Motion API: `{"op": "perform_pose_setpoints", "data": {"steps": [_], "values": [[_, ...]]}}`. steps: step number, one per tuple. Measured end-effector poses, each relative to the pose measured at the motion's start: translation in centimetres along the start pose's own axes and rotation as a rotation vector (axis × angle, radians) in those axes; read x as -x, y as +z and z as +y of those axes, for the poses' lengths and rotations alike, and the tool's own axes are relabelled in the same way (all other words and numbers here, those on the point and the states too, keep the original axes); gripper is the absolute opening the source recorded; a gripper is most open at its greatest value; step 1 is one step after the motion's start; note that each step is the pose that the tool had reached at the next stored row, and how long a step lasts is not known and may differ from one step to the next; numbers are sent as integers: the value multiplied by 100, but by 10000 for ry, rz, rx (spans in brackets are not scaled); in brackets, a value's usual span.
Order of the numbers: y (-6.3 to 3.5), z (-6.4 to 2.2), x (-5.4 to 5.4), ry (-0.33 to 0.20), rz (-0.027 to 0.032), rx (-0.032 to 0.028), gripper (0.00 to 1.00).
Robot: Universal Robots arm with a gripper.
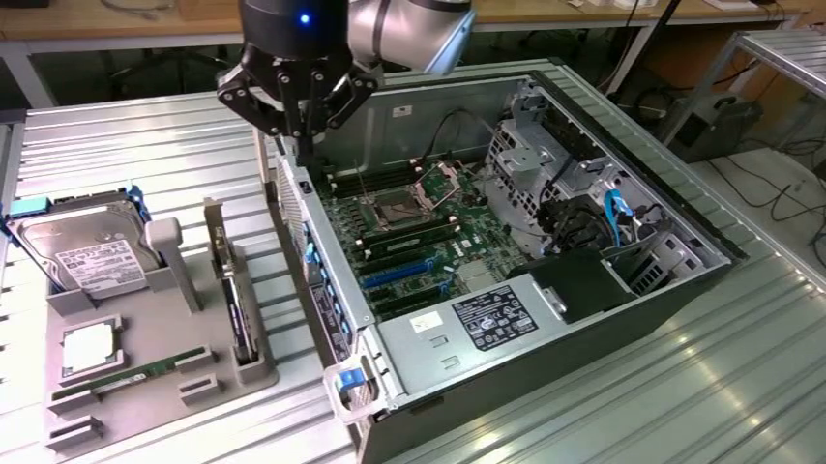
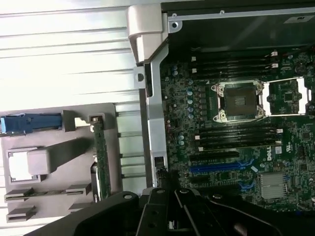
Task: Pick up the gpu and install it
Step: 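Reach for the gpu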
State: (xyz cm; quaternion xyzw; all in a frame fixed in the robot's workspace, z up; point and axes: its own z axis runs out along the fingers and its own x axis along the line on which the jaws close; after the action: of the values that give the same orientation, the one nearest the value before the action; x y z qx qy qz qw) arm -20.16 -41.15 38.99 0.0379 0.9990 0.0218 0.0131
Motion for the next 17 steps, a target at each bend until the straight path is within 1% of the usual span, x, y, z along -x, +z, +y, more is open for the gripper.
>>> {"op": "perform_pose_setpoints", "data": {"steps": [1, 8, 13, 17], "values": [[6, -20, -57, 0, 1, -2, 11], [42, -122, -317, 0, 2, -1, 11], [83, -194, -448, 1, 18, -7, 11], [128, -253, -545, 1, 43, -22, 11]]}}
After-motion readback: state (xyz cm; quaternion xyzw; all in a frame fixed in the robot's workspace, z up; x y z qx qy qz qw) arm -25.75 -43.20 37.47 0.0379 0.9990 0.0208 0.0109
